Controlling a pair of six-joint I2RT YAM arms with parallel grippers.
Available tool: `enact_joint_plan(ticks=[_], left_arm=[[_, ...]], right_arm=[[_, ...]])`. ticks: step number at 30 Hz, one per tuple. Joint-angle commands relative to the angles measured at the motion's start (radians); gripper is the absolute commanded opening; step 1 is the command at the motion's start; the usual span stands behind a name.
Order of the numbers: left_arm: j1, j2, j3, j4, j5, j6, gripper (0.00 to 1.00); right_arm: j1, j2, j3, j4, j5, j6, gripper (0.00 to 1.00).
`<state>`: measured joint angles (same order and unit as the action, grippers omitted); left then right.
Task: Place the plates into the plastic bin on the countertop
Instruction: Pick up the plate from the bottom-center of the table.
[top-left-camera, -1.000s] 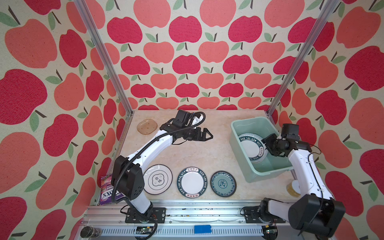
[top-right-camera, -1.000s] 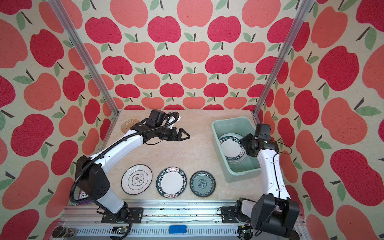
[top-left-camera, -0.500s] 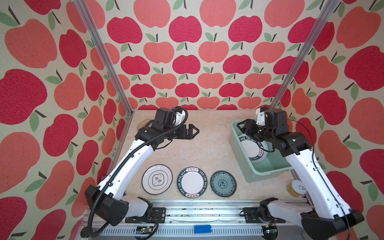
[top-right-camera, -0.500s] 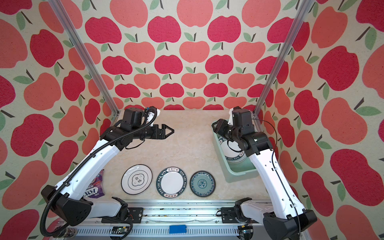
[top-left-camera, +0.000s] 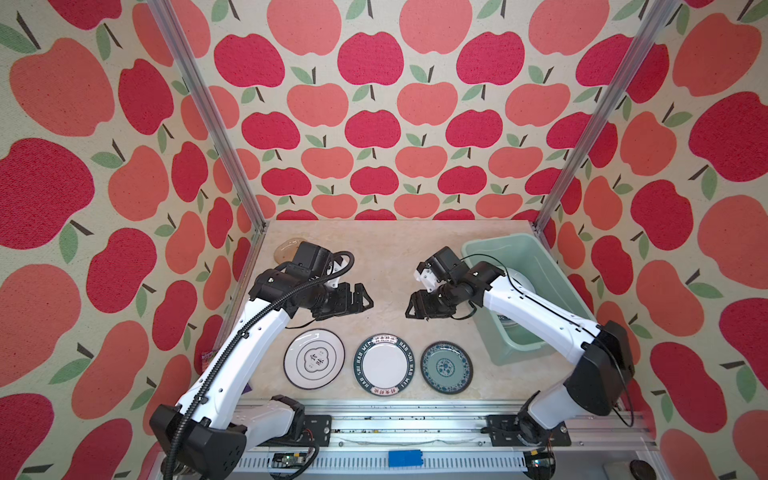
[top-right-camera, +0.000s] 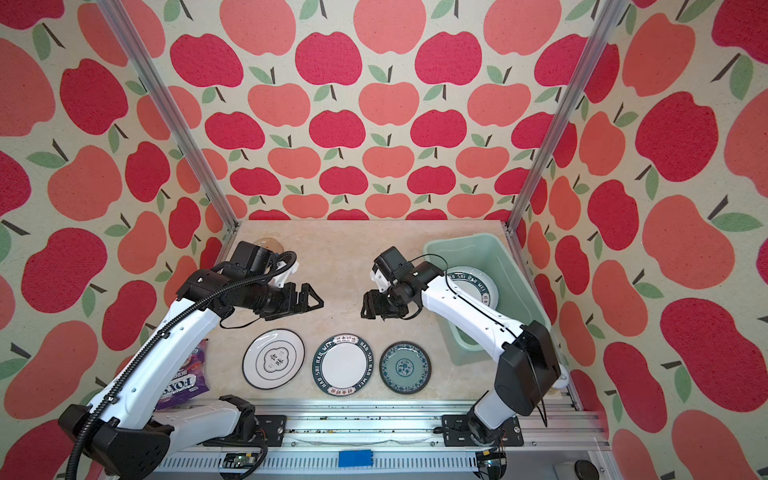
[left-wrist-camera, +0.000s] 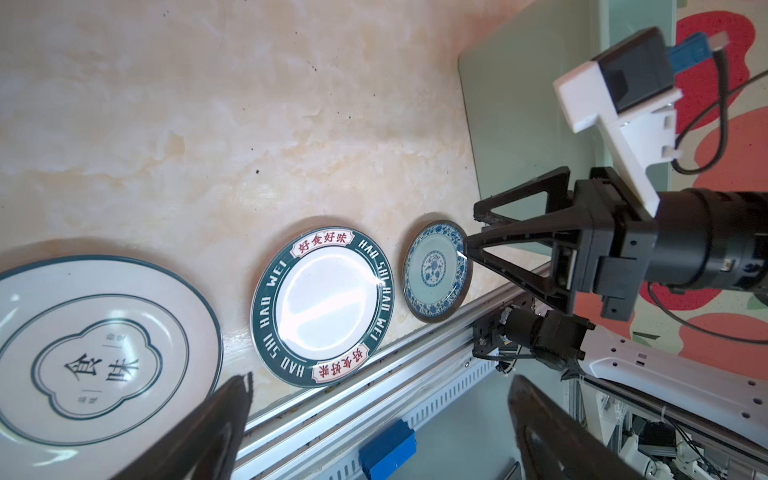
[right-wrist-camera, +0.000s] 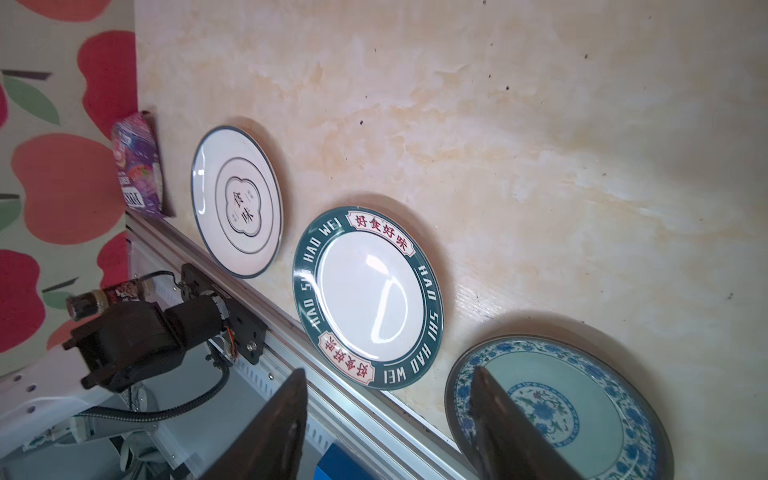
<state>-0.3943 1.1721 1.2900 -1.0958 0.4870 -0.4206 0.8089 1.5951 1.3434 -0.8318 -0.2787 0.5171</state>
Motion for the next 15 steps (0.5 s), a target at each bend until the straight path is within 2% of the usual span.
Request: enact_joint_plan(ticks=[1,8,15], left_arm=[[-0.020,-0.057,-0.038,-0.055,0.016,0.024,0.99],[-0.113,-0.080,-0.102,-0.020,-0.053,0.109,0.99],[-0.119,-0.112,-0.117,0.024,-0.066,0.090,0.99]], right_arm=[[0.026,0.057,-0.022,-0.035,-0.014,-0.148,0.65],[0.056,0.227,0.017,-0.021,-0.032,-0.234,0.65],[0.064,0.314,0.040,-0.016,-0.033,-0.259,0.63]])
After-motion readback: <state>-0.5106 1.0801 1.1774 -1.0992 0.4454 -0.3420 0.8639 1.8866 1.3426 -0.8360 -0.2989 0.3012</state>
